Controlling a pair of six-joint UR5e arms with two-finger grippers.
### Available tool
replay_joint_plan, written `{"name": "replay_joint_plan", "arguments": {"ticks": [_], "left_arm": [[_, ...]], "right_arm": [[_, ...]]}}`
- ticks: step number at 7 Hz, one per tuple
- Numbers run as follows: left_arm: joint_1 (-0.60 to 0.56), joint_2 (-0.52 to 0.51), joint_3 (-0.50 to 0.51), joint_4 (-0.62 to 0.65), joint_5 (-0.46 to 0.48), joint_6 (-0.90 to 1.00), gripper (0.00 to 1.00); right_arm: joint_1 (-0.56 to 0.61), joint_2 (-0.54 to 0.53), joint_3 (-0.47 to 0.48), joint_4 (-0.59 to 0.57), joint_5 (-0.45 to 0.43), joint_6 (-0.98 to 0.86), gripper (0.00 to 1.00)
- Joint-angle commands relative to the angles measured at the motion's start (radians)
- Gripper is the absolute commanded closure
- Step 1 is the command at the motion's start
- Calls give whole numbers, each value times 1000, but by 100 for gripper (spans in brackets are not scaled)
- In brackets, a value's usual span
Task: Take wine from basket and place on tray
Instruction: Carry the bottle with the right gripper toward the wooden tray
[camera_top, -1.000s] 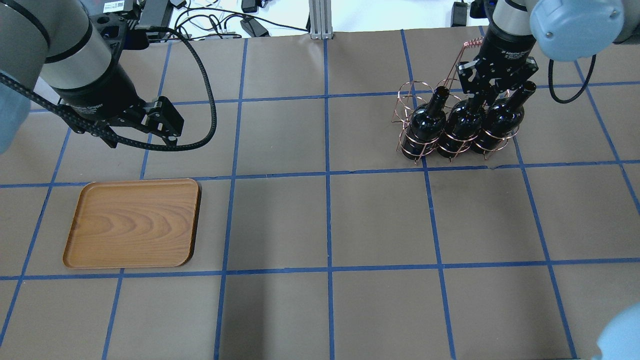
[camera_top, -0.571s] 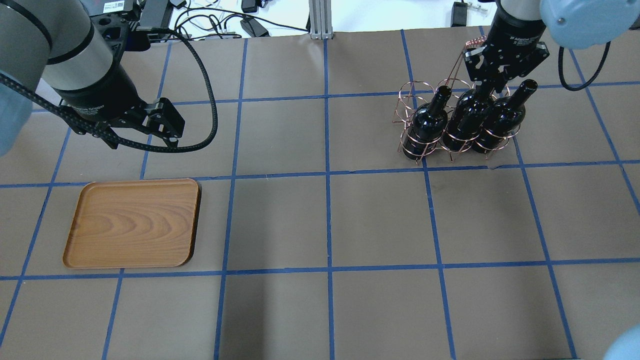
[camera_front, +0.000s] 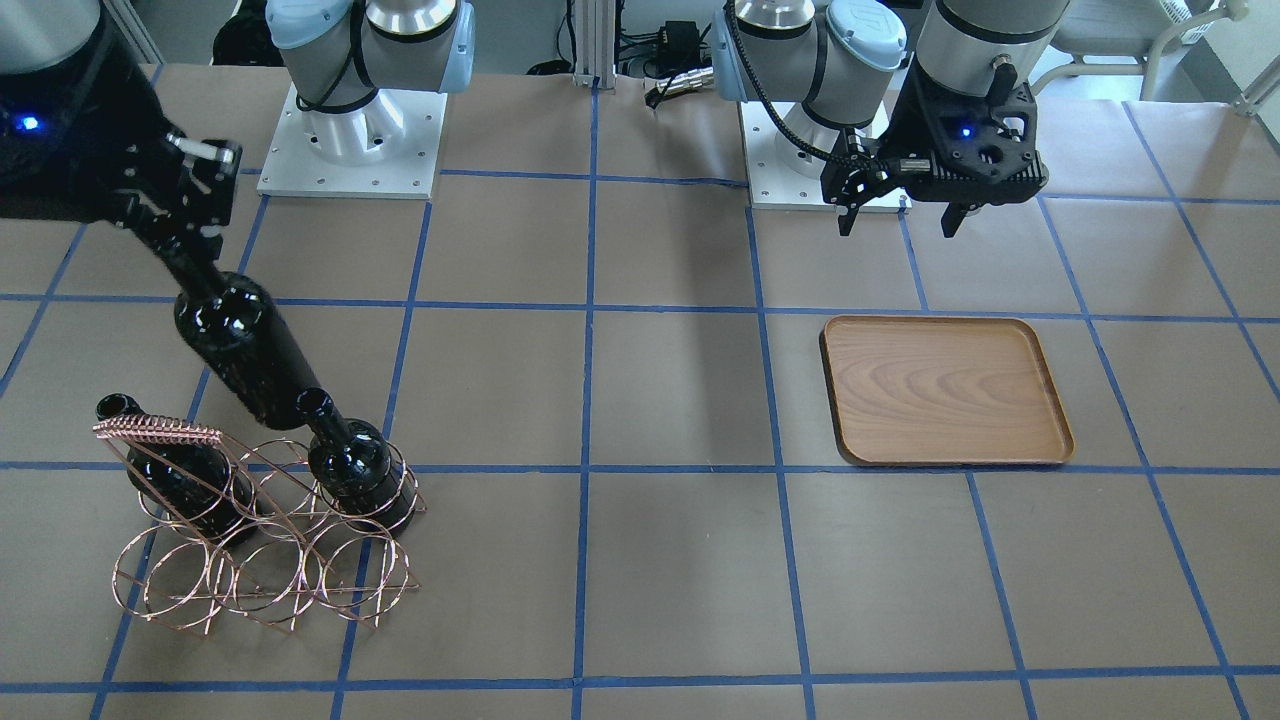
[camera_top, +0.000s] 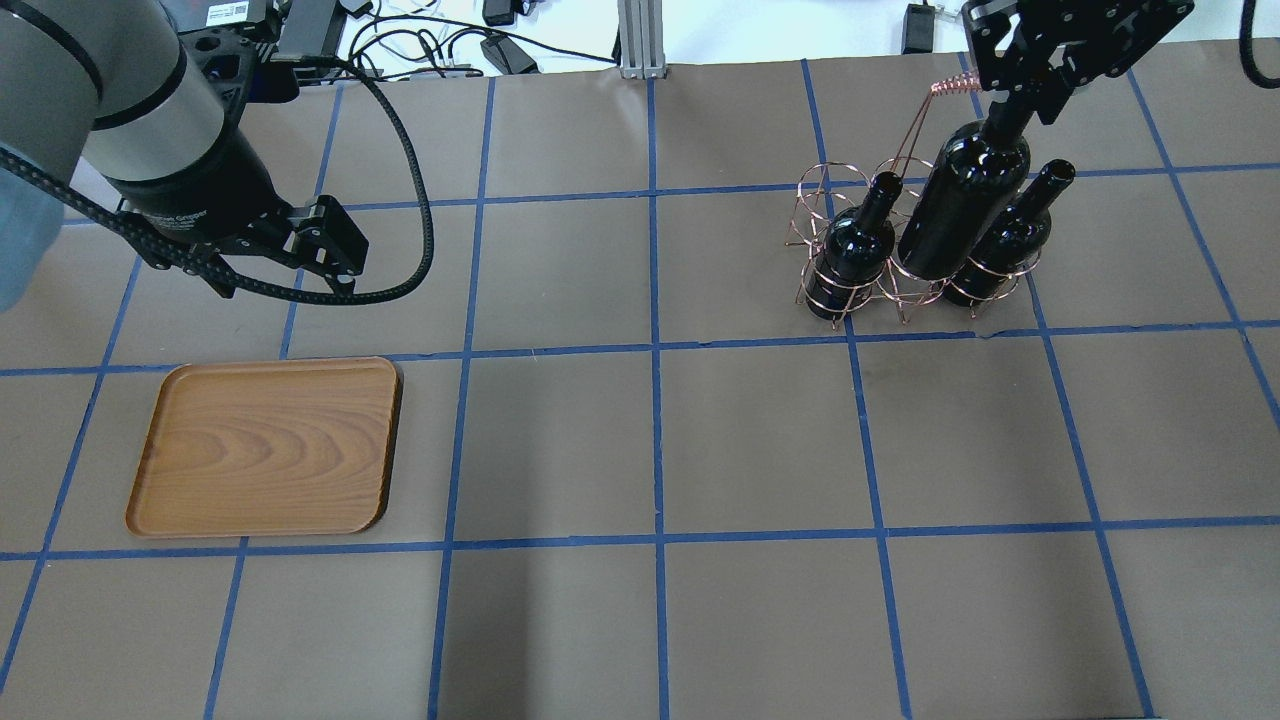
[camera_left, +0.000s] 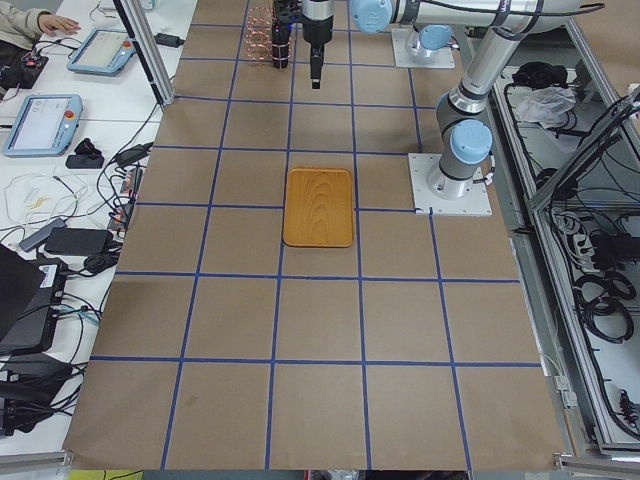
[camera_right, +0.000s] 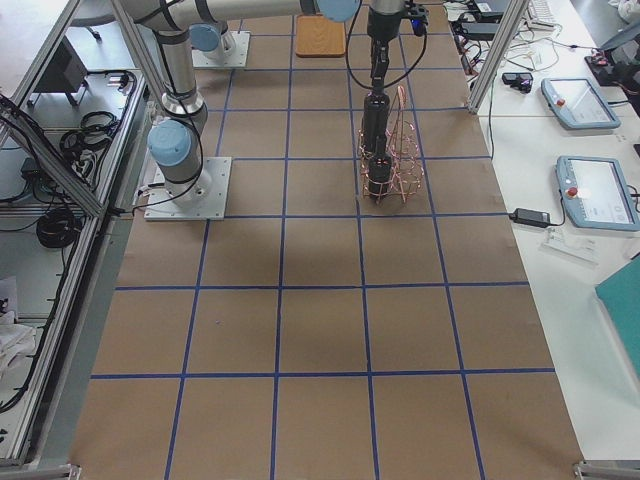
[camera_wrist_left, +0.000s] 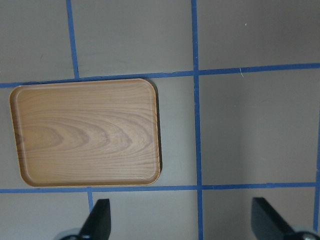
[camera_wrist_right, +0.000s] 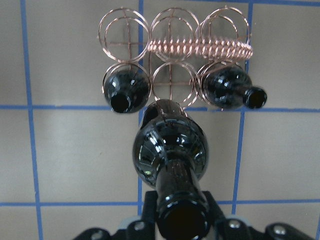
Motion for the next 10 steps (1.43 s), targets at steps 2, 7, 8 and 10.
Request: {"name": "replay_joint_plan", "arguments": {"ticks": [2, 7, 8, 10], "left_arm": [[26, 0, 7, 4, 1, 32, 0], [127, 3, 15, 38, -1, 62, 0], [147, 3, 16, 40, -6, 79, 0], [187, 2, 15, 40, -12, 123, 0]], "right_arm": [[182, -47, 81, 120, 76, 275, 100], [503, 89, 164, -261, 91, 690, 100], [532, 132, 155, -321, 89, 712, 100], [602, 219, 97, -409, 79, 819, 100]]}}
